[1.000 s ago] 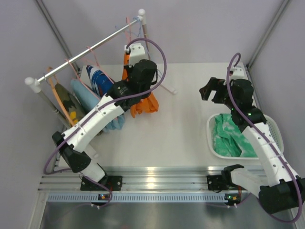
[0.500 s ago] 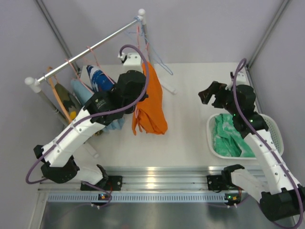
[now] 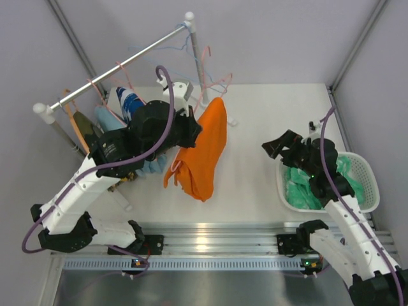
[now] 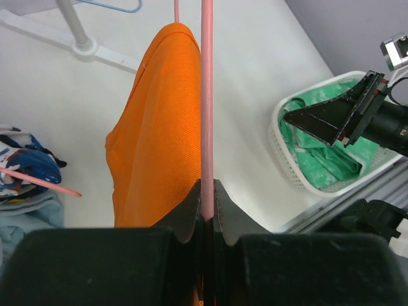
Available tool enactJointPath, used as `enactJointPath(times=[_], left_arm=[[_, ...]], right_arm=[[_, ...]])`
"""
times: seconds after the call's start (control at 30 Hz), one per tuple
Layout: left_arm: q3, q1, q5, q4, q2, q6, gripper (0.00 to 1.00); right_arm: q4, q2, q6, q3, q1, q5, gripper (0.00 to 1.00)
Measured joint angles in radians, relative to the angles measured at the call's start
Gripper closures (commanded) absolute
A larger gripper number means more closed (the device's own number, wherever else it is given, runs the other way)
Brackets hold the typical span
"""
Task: Remove the trousers from the hanger
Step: Pick up the hanger from the clothesline, then remove the trousers from the hanger.
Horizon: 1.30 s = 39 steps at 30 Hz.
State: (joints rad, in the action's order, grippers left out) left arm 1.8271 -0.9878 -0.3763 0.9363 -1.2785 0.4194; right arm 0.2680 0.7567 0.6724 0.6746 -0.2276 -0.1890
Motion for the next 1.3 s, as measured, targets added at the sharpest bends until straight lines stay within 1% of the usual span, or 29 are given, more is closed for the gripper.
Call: enactJointPath(times=[0.13, 0.23, 0.43, 0.53, 0.63, 0.77, 0.97, 1.17, 1.3], left_arm=[[-0.005, -0.004, 0.066, -0.032, -0.005, -0.021, 1.0], [-0.005, -0.006, 0.085, -0.066, -0.031, -0.034, 1.0], [0.013, -0.008, 0.082, -0.134, -0.147, -0.057, 1.0], [0.052, -0.008, 0.06, -0.136, -0.232, -0.057, 1.0], [0.083, -0.009, 0.031, -0.138, -0.301, -0.056, 1.0], [0.133, -0.009, -0.007, -0.144, -0.379, -0.056, 1.0], [0.261, -0.001, -0.04, -0.158, -0.484, -0.054, 1.0], [0.362, 0.013, -0.046, -0.185, -0.556, -0.035, 1.0], [0.392, 0.014, -0.056, -0.199, -0.586, -0.02, 1.0]], right_arm=[[-0.051, -0.082, 0.068, -0.066, 0.0, -0.014, 0.0], [-0.09, -0.114, 0.109, -0.11, 0.0, -0.032, 0.01], [-0.143, -0.125, 0.128, -0.138, 0.0, -0.084, 0.03], [-0.136, -0.124, 0.047, -0.108, -0.01, -0.122, 0.04], [-0.096, -0.121, -0.076, -0.028, -0.048, -0.127, 0.04], [-0.091, -0.112, -0.229, 0.068, -0.085, -0.126, 0.05], [-0.108, -0.072, -0.422, 0.116, -0.161, -0.116, 0.06], [-0.102, -0.023, -0.559, 0.139, -0.257, -0.071, 0.06], [-0.103, -0.005, -0.587, 0.174, -0.317, -0.015, 0.05]])
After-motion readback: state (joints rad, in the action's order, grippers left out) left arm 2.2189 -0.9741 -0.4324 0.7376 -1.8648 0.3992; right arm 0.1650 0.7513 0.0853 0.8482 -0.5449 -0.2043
